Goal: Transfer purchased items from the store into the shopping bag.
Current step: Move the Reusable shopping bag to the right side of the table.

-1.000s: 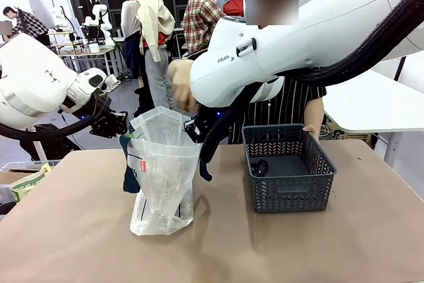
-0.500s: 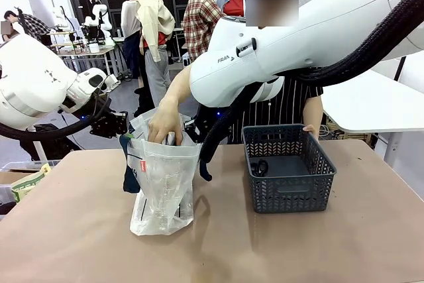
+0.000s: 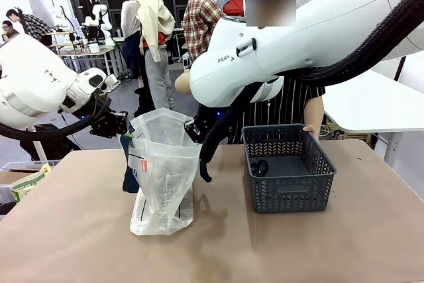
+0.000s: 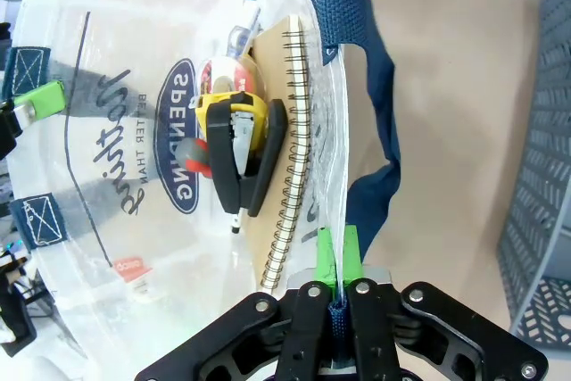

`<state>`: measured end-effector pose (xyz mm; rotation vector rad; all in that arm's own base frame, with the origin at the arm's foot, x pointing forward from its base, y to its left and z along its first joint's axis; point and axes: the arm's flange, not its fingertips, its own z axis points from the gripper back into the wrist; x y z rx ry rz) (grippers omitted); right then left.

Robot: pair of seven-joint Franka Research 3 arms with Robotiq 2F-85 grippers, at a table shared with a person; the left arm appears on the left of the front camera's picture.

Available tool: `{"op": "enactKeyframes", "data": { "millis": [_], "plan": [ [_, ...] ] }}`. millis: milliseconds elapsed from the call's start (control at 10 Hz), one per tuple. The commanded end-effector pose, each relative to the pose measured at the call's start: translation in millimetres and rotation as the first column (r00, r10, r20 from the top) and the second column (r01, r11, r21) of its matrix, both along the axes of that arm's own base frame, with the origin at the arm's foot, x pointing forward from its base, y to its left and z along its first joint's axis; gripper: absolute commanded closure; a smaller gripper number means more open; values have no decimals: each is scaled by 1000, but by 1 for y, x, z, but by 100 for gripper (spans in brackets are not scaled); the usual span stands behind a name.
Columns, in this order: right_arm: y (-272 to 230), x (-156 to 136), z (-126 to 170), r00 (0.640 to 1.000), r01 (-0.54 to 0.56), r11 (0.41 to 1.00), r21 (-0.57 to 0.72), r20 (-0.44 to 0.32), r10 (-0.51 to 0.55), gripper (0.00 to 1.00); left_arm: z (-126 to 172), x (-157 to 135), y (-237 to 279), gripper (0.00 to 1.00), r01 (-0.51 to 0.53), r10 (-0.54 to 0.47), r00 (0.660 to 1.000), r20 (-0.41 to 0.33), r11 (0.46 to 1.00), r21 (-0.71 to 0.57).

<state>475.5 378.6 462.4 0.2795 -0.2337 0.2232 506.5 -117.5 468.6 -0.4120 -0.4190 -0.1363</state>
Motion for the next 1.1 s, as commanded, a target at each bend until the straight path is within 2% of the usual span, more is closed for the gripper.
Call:
{"op": "enactKeyframes", "data": {
  "millis": [0, 1000],
  "plan": [
    [0, 1, 1, 1000, 1, 1000, 1, 3, -1, 100, 1, 1, 1, 100, -2, 2, 1000, 2, 1000, -1],
    [0, 1, 1, 1000, 1, 1000, 1, 3, -1, 100, 1, 1, 1, 100, -2, 2, 1000, 2, 1000, -1]
  ]
}}
